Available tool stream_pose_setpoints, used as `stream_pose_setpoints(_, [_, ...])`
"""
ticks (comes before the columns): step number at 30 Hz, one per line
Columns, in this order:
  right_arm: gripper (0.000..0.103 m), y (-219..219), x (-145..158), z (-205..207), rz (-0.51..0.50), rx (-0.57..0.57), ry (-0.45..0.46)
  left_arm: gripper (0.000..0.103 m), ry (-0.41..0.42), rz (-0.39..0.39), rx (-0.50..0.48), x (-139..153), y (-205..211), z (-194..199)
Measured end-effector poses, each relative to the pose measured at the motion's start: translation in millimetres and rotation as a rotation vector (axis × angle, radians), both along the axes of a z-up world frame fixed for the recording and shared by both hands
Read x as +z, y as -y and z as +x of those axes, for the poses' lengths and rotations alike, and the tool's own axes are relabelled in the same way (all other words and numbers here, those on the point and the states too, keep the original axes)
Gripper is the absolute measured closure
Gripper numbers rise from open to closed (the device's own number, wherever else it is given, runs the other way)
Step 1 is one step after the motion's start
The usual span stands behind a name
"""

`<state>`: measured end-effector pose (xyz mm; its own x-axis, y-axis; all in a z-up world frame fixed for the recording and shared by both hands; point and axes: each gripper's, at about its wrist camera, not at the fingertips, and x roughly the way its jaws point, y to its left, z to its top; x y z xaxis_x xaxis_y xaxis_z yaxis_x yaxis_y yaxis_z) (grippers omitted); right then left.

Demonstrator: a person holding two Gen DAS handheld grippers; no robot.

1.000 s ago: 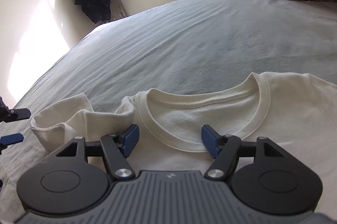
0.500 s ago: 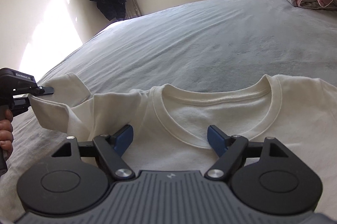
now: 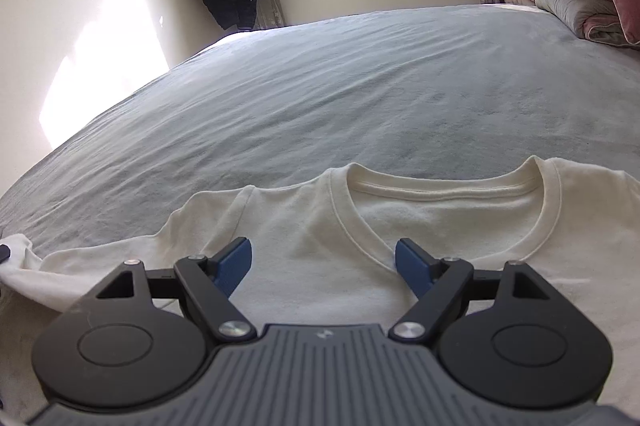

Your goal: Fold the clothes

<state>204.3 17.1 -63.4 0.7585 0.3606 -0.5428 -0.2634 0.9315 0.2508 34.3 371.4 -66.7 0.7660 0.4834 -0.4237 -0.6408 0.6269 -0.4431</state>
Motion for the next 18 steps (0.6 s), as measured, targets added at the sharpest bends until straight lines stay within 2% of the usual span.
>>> stream_pose_setpoints(4, [0.02, -1.9, -0.9, -0.5, -0.009, 0.002, 0.004, 0.089, 0.001, -0.07, 0.042, -2.8, -11.6, -12.9])
stream_pose_setpoints(5, [0.02, -2.4, -1.1, -0.6, -0.012, 0.003, 0.005, 0.084, 0.006, -0.087, 0.037, -3.0, -16.2, -11.9])
stream_pose_setpoints(8, [0.02, -3.8, -1.8, -0.9, -0.019, 0.004, 0.008, 0.056, 0.047, -0.13, 0.022, -3.2, -29.6, -6.9])
stream_pose_setpoints(9, [0.02, -4.2, -2.0, -1.1, -0.021, 0.005, 0.009, 0.056, 0.056, -0.143, 0.026, -3.8, -33.8, -4.1])
stream_pose_setpoints(10, [0.019, -4.7, -2.2, -1.2, -0.024, 0.005, 0.01, 0.057, 0.055, -0.152, 0.04, -4.2, -35.9, -0.4])
stream_pose_setpoints(11, [0.019, -5.2, -2.4, -1.3, -0.026, 0.006, 0.011, 0.063, 0.047, -0.158, 0.056, -4.0, -36.5, 3.9])
stream_pose_setpoints(12, [0.019, -5.7, -2.5, -1.2, -0.029, 0.006, 0.012, 0.088, 0.038, -0.164, 0.073, -3.7, -37.0, 8.2])
stream_pose_setpoints(13, [0.019, -6.5, -2.5, -1.3, -0.035, 0.006, 0.013, 0.097, 0.035, -0.156, 0.082, -1.6, -36.1, 11.8])
stream_pose_setpoints(15, [0.019, -7.6, -2.3, -2.7, -0.043, 0.006, 0.017, 0.097, 0.045, -0.101, 0.087, 8.1, -30.2, 16.7])
stream_pose_setpoints(18, [0.019, -6.3, -2.1, -2.5, -0.034, 0.005, 0.016, 0.097, 0.101, 0.116, 0.079, 34.8, -10.0, 15.3])
